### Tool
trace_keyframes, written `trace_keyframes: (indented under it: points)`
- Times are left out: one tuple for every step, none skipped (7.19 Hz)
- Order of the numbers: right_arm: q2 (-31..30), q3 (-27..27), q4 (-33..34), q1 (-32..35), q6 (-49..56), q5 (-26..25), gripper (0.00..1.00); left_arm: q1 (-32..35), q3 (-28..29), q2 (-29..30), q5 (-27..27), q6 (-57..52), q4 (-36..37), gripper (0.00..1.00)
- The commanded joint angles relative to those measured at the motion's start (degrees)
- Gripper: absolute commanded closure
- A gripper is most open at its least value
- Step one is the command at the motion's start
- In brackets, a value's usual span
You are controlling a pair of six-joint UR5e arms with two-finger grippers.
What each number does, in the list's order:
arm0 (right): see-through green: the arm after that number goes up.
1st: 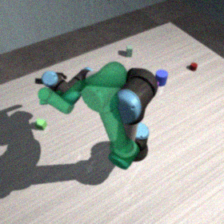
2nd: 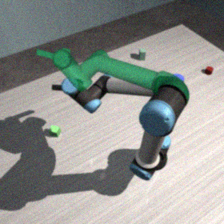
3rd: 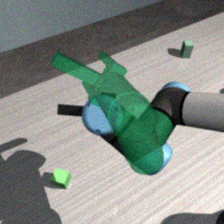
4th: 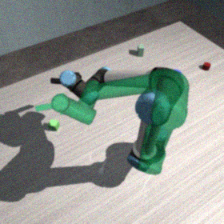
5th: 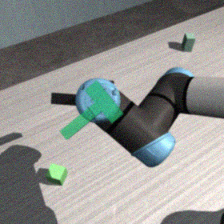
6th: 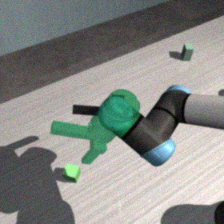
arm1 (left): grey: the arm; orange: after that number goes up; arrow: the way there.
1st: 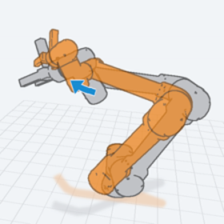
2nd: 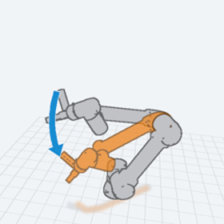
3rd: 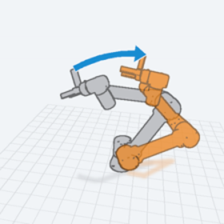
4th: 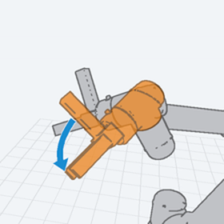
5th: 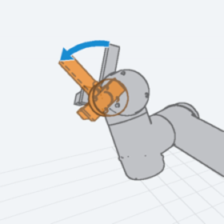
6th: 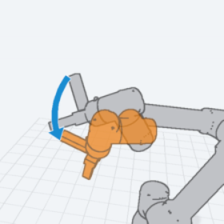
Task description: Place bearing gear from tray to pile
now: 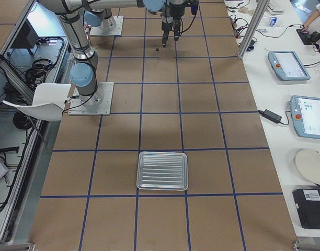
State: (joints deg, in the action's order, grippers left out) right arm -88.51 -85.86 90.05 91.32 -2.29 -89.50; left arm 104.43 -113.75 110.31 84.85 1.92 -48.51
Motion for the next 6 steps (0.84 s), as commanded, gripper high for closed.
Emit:
trace_keyframes:
  points:
    - [0.0,0.0,-0.1,-0.1,0.0,0.0,0.00,1.9,-0.6,0.1,-0.3,0.9,0.6,0.03]
    - [0.0,-0.1,-0.2,-0.1,0.0,0.2,0.00,2.0,-0.8,0.0,-0.3,0.9,0.4,0.09]
    - [0.0,-0.1,-0.1,-0.1,0.0,0.4,0.00,2.2,-1.1,0.0,-0.3,1.0,0.2,0.11]
    - [-0.3,-0.1,-0.2,-0.1,0.1,-0.1,0.00,2.2,-1.7,0.0,0.0,0.9,0.2,0.15]
    - [-0.3,-0.9,-0.1,-0.2,0.0,0.4,0.00,2.2,-1.8,-0.2,0.2,0.9,-0.2,0.17]
    - [-0.3,-1.3,0.0,-0.3,0.0,0.5,0.00,2.1,-1.8,-0.1,0.3,0.8,-0.5,0.17]
